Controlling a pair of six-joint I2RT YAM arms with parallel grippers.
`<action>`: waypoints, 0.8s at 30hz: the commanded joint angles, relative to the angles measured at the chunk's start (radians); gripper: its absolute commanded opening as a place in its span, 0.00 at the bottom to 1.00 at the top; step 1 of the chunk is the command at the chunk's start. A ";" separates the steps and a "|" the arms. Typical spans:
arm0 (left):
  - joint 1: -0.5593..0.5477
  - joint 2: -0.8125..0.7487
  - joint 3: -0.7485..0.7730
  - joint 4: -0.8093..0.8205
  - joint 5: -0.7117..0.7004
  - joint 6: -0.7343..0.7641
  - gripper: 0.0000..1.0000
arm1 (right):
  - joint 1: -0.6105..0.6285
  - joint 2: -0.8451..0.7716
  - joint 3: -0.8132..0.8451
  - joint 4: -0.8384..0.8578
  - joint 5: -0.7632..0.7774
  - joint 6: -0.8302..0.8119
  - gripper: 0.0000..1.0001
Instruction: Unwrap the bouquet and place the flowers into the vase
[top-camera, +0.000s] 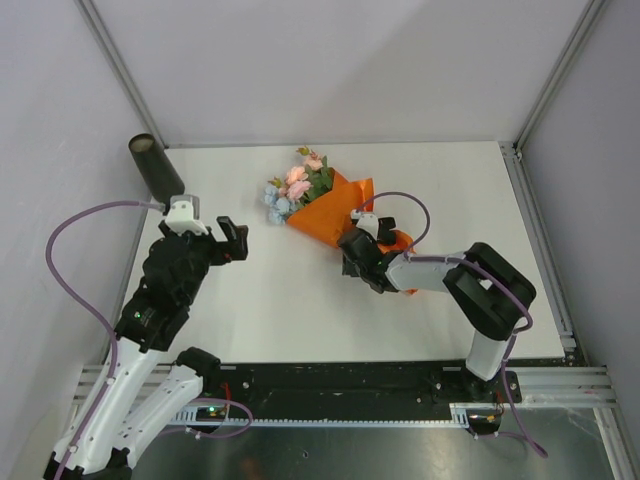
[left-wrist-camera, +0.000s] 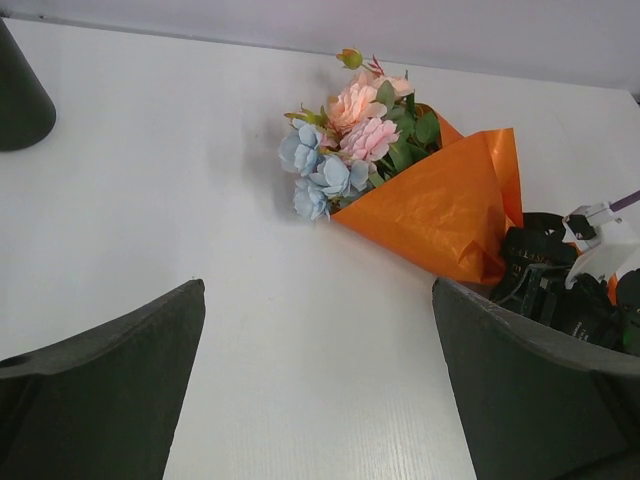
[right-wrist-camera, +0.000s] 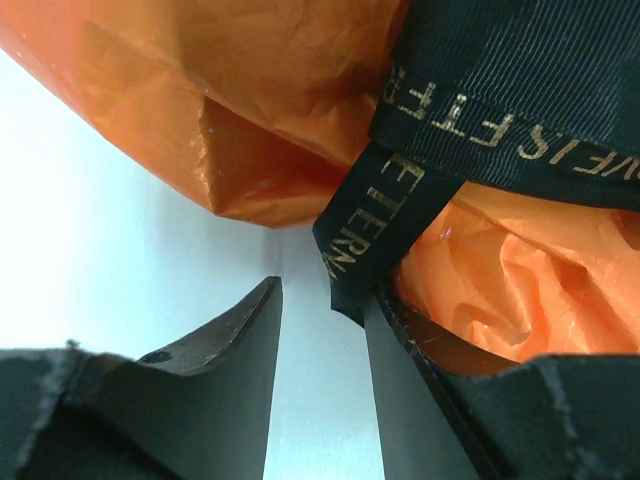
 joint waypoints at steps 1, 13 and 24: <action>-0.004 0.006 0.013 0.012 0.013 0.005 0.99 | 0.005 0.044 0.029 0.010 0.077 0.020 0.41; -0.005 0.018 -0.006 0.011 0.213 -0.171 0.98 | 0.028 -0.063 -0.012 0.058 -0.026 -0.032 0.00; -0.005 0.181 -0.116 0.127 0.257 -0.381 0.95 | 0.073 -0.289 -0.201 0.237 -0.268 0.033 0.00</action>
